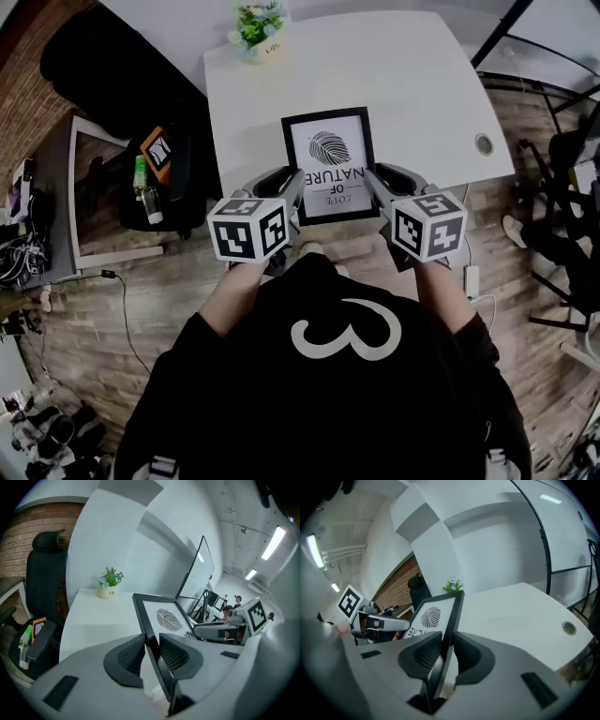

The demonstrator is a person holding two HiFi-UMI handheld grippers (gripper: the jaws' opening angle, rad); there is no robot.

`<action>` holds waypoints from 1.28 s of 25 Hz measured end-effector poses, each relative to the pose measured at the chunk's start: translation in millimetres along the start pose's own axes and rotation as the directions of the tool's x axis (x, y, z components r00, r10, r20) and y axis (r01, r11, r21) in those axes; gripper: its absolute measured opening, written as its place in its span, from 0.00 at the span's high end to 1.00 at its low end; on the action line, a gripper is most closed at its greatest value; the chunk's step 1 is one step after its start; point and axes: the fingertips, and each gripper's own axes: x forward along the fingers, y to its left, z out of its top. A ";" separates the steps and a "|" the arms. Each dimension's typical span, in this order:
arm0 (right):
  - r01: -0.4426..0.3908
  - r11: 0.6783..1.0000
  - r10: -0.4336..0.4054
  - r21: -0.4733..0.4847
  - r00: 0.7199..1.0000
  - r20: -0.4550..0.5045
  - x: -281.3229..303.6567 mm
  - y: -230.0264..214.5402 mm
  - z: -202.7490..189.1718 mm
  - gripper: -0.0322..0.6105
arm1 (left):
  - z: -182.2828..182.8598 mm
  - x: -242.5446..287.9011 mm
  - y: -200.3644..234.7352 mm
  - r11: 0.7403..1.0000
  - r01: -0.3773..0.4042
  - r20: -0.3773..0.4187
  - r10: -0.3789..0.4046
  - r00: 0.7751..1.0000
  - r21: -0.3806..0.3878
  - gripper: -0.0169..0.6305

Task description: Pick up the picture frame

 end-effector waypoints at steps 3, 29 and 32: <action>-0.003 1.000 0.004 -0.020 1.000 0.027 -10.8 5.2 8.9 0.81 | 8.3 -11.4 -8.3 1.000 0.001 0.038 -0.001 0.999 0.003 0.82; -0.001 0.986 0.042 -0.169 0.969 0.244 -106.0 49.5 76.5 0.80 | 69.8 -103.6 -78.9 0.992 0.051 0.305 -0.085 0.949 0.116 0.82; -0.005 0.984 0.052 -0.176 0.963 0.263 -115.2 57.0 81.2 0.80 | 72.6 -115.0 -84.3 0.991 0.048 0.320 -0.087 0.943 0.128 0.82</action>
